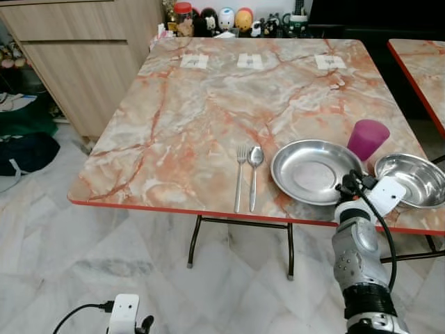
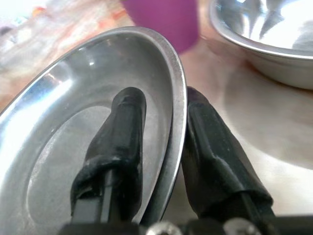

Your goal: Setting the table

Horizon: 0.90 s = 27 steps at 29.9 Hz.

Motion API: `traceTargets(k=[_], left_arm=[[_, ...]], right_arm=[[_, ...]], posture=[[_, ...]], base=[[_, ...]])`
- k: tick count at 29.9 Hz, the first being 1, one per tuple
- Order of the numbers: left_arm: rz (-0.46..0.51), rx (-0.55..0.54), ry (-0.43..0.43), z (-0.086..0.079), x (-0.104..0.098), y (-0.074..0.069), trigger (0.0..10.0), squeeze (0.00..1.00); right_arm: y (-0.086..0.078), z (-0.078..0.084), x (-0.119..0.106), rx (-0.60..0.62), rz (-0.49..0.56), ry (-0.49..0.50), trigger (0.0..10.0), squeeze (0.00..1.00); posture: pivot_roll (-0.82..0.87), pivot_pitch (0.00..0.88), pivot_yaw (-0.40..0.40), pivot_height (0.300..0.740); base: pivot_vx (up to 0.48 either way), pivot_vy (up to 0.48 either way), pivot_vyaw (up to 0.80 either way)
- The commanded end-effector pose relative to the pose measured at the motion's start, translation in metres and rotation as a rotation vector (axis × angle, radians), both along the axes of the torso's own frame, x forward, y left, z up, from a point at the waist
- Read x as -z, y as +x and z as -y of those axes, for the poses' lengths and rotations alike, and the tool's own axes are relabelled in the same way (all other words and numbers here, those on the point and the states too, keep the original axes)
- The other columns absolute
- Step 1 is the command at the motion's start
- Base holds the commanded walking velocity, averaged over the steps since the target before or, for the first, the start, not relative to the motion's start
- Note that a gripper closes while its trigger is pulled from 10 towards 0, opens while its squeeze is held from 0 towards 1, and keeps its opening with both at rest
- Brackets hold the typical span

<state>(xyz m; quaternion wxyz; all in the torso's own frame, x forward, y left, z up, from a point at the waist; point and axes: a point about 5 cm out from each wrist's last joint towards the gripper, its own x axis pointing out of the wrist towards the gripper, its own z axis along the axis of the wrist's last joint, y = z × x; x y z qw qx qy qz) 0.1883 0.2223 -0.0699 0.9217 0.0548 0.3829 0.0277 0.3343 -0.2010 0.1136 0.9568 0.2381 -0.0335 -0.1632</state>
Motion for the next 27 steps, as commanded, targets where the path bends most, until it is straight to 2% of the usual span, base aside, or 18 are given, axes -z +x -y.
traceTargets(k=[1,6,11,12,15,17,18,21,24,25,27], left_arm=[[-0.032,0.020,0.017,-0.001,0.004,-0.007,10.0,0.00],[-0.033,0.022,0.018,0.001,0.004,-0.007,10.0,0.00],[-0.030,0.021,0.018,0.001,0.004,-0.007,10.0,0.00],[-0.030,0.020,0.018,0.001,0.004,-0.007,10.0,0.00],[-0.032,0.019,0.019,0.001,0.005,-0.008,10.0,0.00],[-0.033,0.019,0.019,0.001,0.005,-0.008,10.0,0.00],[-0.038,0.019,0.019,0.001,0.005,-0.009,10.0,0.00],[-0.043,0.019,0.031,0.000,0.006,-0.010,10.0,0.00],[-0.041,-0.035,0.041,-0.006,0.006,-0.013,10.0,0.00],[-0.039,-0.104,0.045,-0.014,0.005,-0.016,10.0,0.00],[-0.038,-0.163,0.044,-0.020,0.005,-0.019,10.0,0.00]], right_arm=[[-0.001,-0.004,-0.018,-0.013,0.129,-0.008,0.0,0.00],[-0.003,-0.016,-0.038,-0.054,0.259,-0.026,0.0,0.00],[-0.006,-0.022,-0.053,-0.069,0.324,-0.024,0.0,0.00],[-0.006,-0.022,-0.055,-0.072,0.333,-0.027,10.0,0.00],[-0.011,-0.026,-0.063,-0.097,0.355,-0.099,10.0,0.00],[-0.012,-0.027,-0.064,-0.102,0.358,-0.109,10.0,0.00],[-0.018,-0.028,-0.066,-0.118,0.373,-0.160,10.0,0.00],[-0.023,-0.027,-0.068,-0.116,0.372,-0.190,10.0,0.00],[-0.026,-0.024,-0.070,-0.119,0.367,-0.239,10.0,0.00],[-0.028,-0.023,-0.073,-0.117,0.368,-0.278,10.0,0.00],[-0.029,-0.022,-0.074,-0.113,0.367,-0.289,10.0,0.00]], posture=[[-0.09,0.130,0.039,0.740],[-0.09,0.129,0.038,0.740],[-0.09,0.125,0.035,0.740],[-0.09,0.123,0.034,0.740],[-0.09,0.119,0.033,0.740],[-0.10,0.112,0.034,0.740],[-0.10,0.101,0.034,0.740],[-0.11,0.095,0.035,0.740],[-0.11,0.082,0.037,0.740],[-0.12,0.078,0.036,0.740],[-0.12,0.071,0.035,0.740]], base=[[0.000,0.000,0.00],[0.000,0.000,0.00],[0.000,0.000,0.00],[0.000,0.000,0.00],[0.000,0.000,0.00],[0.000,0.000,0.00],[0.000,0.000,0.00],[0.000,0.000,0.00],[0.000,0.000,0.00],[0.000,0.000,0.00],[0.000,0.000,0.00]])
